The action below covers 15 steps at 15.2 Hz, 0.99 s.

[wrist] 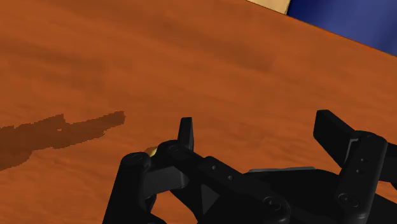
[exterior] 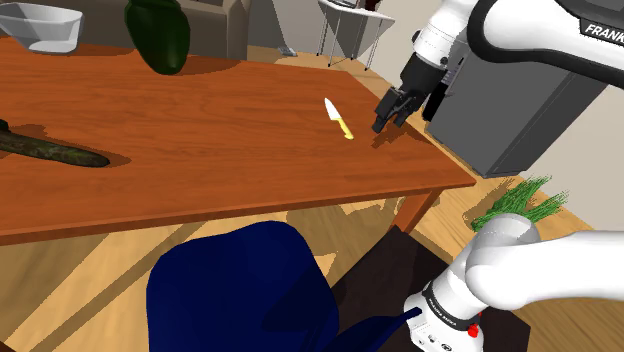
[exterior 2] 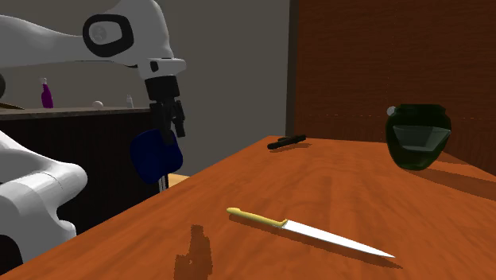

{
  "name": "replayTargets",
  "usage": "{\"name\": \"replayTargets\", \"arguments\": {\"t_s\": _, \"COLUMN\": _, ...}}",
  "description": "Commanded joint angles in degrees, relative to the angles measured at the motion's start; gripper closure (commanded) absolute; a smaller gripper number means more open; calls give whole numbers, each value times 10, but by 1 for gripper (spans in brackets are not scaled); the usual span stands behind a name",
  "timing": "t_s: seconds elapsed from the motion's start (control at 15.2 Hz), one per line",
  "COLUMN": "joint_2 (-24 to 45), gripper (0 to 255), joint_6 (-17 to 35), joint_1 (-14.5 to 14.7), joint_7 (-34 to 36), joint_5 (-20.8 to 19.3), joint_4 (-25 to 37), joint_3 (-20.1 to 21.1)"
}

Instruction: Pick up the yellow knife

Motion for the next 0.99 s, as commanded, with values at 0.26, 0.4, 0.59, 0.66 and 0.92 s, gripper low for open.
{"name": "replayTargets", "arguments": {"t_s": 0.26, "joint_2": 89, "gripper": 0, "joint_6": 20, "joint_1": -11, "joint_7": -29, "joint_5": -16, "joint_4": 46, "joint_3": -25}}
{"name": "replayTargets", "arguments": {"t_s": 0.4, "joint_2": 135, "gripper": 0, "joint_6": 28, "joint_1": -15, "joint_7": -43, "joint_5": -22, "joint_4": 73, "joint_3": -37}}
{"name": "replayTargets", "arguments": {"t_s": 0.59, "joint_2": 204, "gripper": 0, "joint_6": 34, "joint_1": -21, "joint_7": -64, "joint_5": -29, "joint_4": 118, "joint_3": -54}}
{"name": "replayTargets", "arguments": {"t_s": 0.66, "joint_2": 227, "gripper": 0, "joint_6": 36, "joint_1": -23, "joint_7": -71, "joint_5": -30, "joint_4": 135, "joint_3": -59}}
{"name": "replayTargets", "arguments": {"t_s": 0.92, "joint_2": 321, "gripper": 0, "joint_6": 34, "joint_1": -30, "joint_7": -98, "joint_5": -33, "joint_4": 208, "joint_3": -79}}
